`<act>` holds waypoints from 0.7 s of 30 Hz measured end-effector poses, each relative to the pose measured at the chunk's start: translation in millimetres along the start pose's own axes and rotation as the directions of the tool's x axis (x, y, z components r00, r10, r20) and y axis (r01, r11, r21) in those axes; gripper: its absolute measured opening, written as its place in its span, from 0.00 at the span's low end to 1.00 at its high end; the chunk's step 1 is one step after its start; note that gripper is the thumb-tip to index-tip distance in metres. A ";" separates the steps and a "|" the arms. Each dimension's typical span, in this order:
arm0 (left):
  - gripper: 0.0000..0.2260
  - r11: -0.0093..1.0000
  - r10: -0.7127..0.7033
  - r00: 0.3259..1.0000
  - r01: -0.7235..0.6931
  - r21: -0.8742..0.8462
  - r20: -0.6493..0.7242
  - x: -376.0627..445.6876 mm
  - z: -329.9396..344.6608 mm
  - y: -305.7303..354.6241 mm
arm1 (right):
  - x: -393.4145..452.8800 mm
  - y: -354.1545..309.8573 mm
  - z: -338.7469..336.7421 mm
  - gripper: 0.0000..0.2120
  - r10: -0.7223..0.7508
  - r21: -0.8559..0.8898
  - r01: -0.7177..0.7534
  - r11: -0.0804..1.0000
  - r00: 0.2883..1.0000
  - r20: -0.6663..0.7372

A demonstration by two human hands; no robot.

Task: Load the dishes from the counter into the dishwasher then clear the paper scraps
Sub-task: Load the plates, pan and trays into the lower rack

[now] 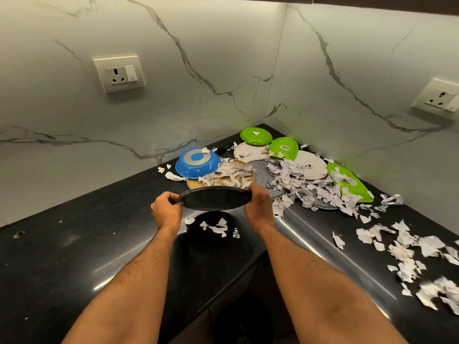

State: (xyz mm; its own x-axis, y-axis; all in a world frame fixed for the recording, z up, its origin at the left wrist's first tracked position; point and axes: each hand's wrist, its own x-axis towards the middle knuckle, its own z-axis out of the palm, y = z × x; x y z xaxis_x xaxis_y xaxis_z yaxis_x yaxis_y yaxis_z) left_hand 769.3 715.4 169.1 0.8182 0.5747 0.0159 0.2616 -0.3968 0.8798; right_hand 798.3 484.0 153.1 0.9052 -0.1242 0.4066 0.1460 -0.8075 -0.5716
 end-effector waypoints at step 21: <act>0.17 0.961 0.231 0.932 -0.174 -0.216 0.280 -104.2 -9.5 -1.5 | -146.7 2.4 -121.7 0.11 0.298 0.237 -0.234 0.943 0.910 -0.287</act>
State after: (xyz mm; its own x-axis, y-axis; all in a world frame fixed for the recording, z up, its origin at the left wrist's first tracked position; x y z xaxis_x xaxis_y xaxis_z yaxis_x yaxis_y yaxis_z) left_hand 678.8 663.0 170.6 0.9663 0.2429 0.0851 -0.0010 -0.3269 0.9451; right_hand 617.2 430.1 178.8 0.7528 -0.5193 0.4044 0.0201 -0.5959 -0.8028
